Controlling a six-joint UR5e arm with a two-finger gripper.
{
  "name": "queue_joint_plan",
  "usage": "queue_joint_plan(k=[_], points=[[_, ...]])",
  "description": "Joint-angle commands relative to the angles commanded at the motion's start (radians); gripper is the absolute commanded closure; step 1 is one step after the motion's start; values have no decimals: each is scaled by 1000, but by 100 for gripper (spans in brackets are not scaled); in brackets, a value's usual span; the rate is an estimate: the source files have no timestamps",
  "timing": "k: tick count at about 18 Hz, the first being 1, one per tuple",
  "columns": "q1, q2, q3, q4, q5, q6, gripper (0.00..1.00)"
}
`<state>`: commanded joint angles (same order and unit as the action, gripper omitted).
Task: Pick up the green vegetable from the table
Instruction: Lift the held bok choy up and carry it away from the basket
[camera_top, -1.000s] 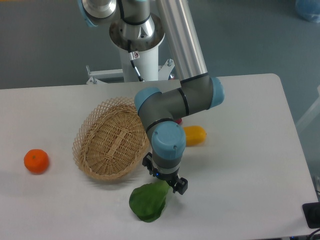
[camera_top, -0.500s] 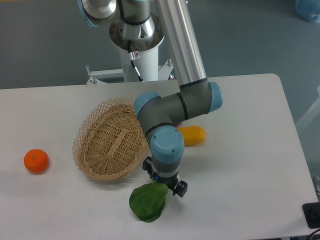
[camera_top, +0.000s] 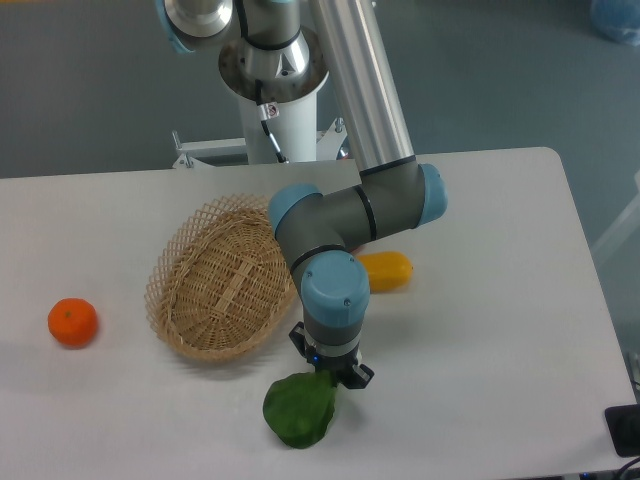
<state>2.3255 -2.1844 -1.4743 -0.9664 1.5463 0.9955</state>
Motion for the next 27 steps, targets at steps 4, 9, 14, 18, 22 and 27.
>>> queue_joint_plan(k=[4,9,14,18,22,27], points=[[3,5,15,-8,2,3,68],[43,46,28,-20,2,9,68],[100,66,97,-100,3,49,68],[155,51,156,-115,38,138,68],[215,41,189,-133,41,207,68],[225,11,249,-172,40,241,67]])
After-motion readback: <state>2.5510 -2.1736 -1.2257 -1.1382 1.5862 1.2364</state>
